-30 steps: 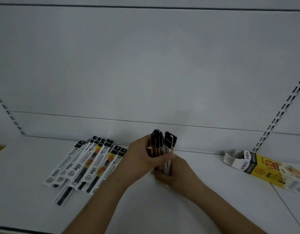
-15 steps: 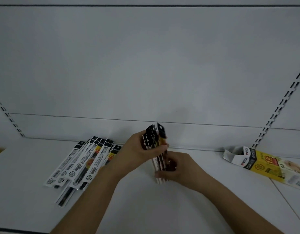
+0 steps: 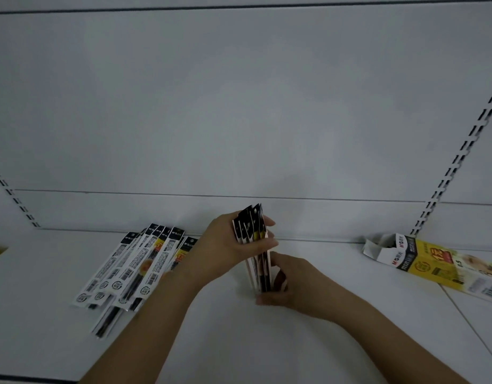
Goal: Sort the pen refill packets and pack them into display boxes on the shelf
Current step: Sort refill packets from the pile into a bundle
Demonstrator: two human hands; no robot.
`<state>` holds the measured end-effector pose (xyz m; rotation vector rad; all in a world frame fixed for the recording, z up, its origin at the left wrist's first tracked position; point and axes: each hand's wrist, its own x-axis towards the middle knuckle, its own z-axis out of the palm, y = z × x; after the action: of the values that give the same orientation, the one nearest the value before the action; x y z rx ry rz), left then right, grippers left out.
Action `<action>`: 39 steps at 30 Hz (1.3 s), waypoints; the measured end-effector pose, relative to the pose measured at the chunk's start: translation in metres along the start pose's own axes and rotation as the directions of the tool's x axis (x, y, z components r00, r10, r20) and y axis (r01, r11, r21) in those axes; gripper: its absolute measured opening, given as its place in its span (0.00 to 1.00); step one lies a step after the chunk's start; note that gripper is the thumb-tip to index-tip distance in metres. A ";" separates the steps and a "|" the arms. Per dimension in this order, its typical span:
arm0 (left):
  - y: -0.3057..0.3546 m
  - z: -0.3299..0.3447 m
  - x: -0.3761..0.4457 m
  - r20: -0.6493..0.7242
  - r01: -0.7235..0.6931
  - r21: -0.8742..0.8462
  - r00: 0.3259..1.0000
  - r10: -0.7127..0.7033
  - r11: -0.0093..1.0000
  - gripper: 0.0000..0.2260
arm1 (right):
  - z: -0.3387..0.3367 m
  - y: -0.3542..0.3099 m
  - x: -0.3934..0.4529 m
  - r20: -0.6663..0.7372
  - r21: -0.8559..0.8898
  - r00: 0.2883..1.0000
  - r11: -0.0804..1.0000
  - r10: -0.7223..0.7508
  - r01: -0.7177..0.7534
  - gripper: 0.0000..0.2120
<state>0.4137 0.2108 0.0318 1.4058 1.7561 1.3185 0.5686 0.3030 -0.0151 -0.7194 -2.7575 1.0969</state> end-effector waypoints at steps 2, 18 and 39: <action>0.002 -0.003 -0.001 0.031 0.011 -0.011 0.999 -0.010 1.000 0.13 | -0.005 0.012 -0.001 0.007 0.113 1.000 0.993 -0.024 0.023 0.20; 0.000 -0.001 -0.008 -0.064 0.059 0.086 0.996 -0.054 0.995 0.12 | -0.006 0.032 -0.009 -0.257 0.018 0.963 0.996 -0.084 0.091 0.02; 0.014 0.010 -0.013 0.050 -0.001 0.002 0.999 0.000 1.000 0.09 | 0.003 0.014 -0.013 -0.157 0.030 0.982 0.994 -0.102 0.108 0.10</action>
<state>0.4320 0.2021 0.0386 1.4283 1.7254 1.2713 0.5851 0.3036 -0.0253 -0.6184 -2.6042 1.0236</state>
